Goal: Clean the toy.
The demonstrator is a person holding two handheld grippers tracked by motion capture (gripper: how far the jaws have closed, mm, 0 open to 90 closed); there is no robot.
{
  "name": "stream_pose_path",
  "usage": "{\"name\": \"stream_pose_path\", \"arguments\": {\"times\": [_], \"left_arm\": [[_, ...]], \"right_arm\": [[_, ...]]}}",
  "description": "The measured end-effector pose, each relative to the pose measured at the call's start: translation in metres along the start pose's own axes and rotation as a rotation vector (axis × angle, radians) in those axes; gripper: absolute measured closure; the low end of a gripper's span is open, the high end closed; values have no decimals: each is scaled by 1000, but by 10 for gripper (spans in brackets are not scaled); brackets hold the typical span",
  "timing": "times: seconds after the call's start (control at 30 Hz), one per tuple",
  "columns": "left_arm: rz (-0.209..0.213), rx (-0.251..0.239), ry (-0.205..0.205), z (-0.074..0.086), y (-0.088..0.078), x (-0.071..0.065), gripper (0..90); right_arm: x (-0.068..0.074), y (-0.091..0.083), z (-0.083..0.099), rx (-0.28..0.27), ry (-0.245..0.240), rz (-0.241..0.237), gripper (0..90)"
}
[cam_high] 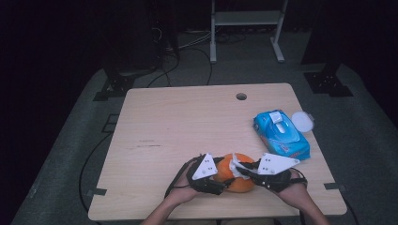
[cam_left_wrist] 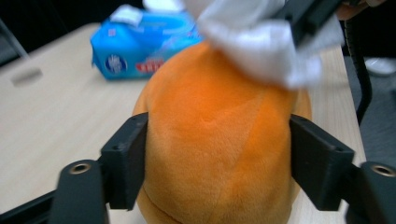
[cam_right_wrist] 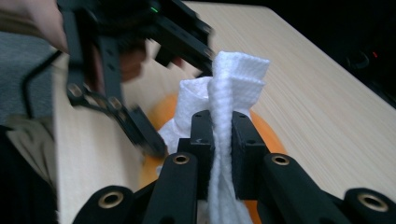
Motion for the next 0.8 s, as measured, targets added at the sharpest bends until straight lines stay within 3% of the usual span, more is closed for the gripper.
{"name": "stream_pose_path", "arguments": {"times": [0.07,0.17,0.27,0.3,0.33,0.4,0.43,0.5,0.53,0.57,0.67,0.7,0.77,0.8], "left_arm": [[-10,1,28,-3,-3,-1,295],[-2,-19,15,-5,-6,2,283],[54,-4,-103,7,-6,9,157],[54,-4,-103,7,-6,9,122],[60,4,-135,10,-5,12,101],[70,13,-209,14,-2,15,100],[70,13,-209,14,-2,15,121],[59,24,-188,14,-3,15,214],[34,16,-137,10,-5,13,244],[34,16,-137,10,-5,13,266],[23,12,-17,1,-5,3,288],[23,17,26,-1,-4,-2,292],[14,43,90,-2,-4,-6,291],[17,51,121,-1,-4,-9,290]], "right_arm": [[5,1,-6,-5,-28,-1,799],[0,-4,-6,-4,-29,11,800],[-17,-6,15,39,10,52,800],[-17,-6,15,39,10,52,800],[-21,-5,23,46,45,54,801],[-24,-6,24,51,42,65,800],[-24,-6,24,51,42,65,800],[-22,-6,22,56,20,80,801],[-18,-4,17,52,0,79,801],[-18,-4,17,52,0,79,801],[-8,-2,4,20,-11,52,801],[0,-2,-6,-20,-5,16,800],[3,-1,-9,-20,-17,17,800],[8,1,-10,-11,-48,16,800]]}}
Point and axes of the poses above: each handheld gripper's, and its own axes: y roughly forward along the jaws, z roughly out of its underside, x roughly to its left, the point moved 10 cm from there along y, roughly forward along the jaws, and after that the axes turned 6 degrees about z, right-handed, at the moved point
